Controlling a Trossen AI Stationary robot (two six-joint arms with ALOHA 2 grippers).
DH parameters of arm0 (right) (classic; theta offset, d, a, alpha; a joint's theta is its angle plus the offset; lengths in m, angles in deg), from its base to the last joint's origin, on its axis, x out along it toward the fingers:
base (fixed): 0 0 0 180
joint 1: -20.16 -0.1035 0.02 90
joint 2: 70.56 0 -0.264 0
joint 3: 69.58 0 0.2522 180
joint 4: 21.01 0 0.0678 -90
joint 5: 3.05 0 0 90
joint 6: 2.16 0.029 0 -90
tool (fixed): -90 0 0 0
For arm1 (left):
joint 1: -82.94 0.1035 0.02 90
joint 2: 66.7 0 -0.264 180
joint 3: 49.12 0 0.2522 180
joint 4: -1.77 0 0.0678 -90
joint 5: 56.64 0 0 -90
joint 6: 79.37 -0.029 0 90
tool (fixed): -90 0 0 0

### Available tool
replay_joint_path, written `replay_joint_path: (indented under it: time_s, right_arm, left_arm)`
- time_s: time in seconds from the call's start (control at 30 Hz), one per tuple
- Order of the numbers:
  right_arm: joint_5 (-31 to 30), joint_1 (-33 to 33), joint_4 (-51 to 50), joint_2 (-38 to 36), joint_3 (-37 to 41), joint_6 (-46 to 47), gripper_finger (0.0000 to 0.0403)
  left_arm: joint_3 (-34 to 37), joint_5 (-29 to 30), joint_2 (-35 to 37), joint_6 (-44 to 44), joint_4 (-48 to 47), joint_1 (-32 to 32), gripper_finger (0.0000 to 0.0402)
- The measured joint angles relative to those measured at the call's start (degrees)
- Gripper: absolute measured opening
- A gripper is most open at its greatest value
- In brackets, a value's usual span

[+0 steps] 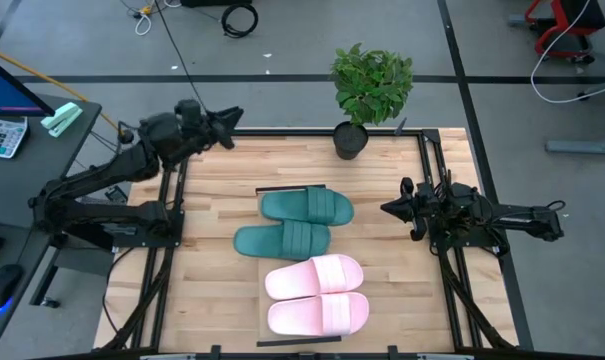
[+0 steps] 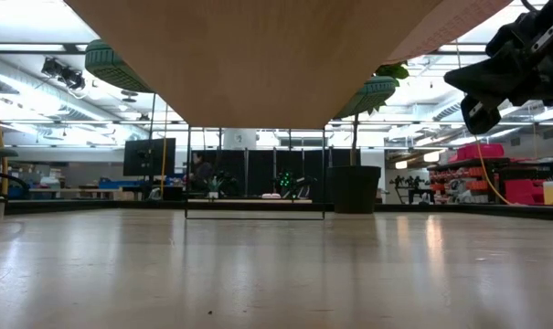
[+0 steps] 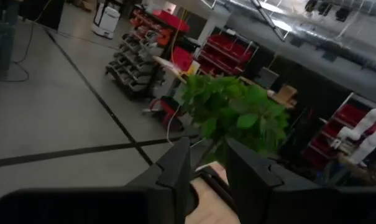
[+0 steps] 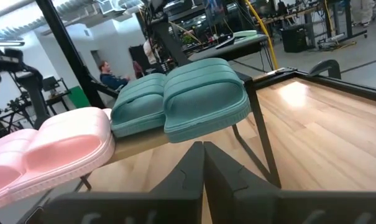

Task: Pick and place slides into the shelf
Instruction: Return to Home Position

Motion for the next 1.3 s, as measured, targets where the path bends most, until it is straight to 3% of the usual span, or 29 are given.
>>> replay_joint_path:
  time_s: [0.1,0.23,0.37,0.53,0.67,0.77,1.3]
  right_arm:
    - [0.0,0.0,0.0,0.0,0.0,0.0,0.0014]
    - [0.0,0.0,0.0,0.0,0.0,0.0,0.0014]
    - [0.0,0.0,0.0,0.0,0.0,0.0,0.0014]
    - [0.0,0.0,0.0,0.0,0.0,0.0,0.0014]
    - [0.0,0.0,0.0,0.0,0.0,0.0,0.0014]
    - [0.0,0.0,0.0,0.0,0.0,0.0,0.0014]
    - [0.0,0.0,0.0,0.0,0.0,0.0,0.0014]
  left_arm:
    - [9.7,0.1,4.1,2.1,10.9,0.0,0.0094]
    - [25.1,-3.7,7.2,6.1,36.4,-0.9,0.0078]
    - [34.4,-5.5,8.6,4.9,54.1,-2.2,0.0053]
    - [44.3,-3.8,12.6,8.1,58.6,-3.7,0.0009]
    - [50.8,-2.6,15.9,8.1,70.2,-5.3,0.001]
    - [54.2,-2.1,18.5,7.9,73.9,-6.7,0.0007]
    - [55.6,-5.0,29.6,-4.2,74.3,-16.9,0.0002]
